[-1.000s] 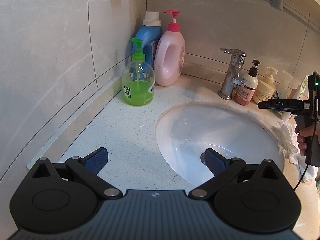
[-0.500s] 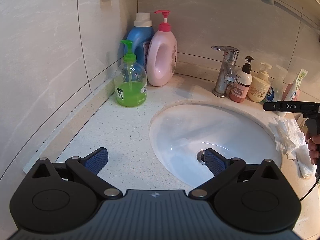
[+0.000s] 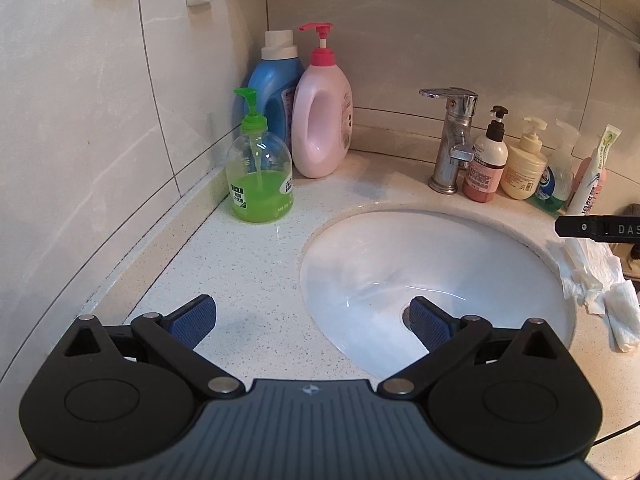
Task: Clean container
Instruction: 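Open the right gripper and withdraw it from the bottle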
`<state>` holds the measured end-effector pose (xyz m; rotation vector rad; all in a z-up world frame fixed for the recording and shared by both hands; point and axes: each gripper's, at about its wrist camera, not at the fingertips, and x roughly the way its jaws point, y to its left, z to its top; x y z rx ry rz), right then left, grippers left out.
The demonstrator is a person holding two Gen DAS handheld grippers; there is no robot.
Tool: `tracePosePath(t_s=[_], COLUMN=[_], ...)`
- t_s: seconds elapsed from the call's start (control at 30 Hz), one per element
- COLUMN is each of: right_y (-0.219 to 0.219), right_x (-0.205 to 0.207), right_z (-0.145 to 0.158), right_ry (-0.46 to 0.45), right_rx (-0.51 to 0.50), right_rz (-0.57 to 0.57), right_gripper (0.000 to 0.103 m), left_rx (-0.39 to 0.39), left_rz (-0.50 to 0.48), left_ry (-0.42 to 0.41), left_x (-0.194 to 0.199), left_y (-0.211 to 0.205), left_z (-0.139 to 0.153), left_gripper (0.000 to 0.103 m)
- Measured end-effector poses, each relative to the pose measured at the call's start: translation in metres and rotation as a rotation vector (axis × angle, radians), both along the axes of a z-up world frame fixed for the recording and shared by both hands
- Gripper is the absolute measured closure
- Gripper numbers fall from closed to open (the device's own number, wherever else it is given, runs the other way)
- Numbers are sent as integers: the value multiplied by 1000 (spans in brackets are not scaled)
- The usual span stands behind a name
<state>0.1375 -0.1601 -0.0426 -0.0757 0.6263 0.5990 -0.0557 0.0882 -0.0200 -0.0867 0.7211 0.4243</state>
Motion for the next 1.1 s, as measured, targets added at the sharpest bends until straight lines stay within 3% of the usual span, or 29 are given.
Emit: tracePosePath(t_s=[0.43,1.1], right_y=[4,-1], right_x=[-29,-41], right_z=[0,-5], right_ry=[13,13], right_rx=[2,0], right_rz=[14,-7], right_gripper=[16,16], left_rx=[-2,10], left_rz=[-40,-61], left_ry=[9,25], left_x=[9,12], left_y=[-2,-6], left_z=[-3,-4], left_gripper=[0,0])
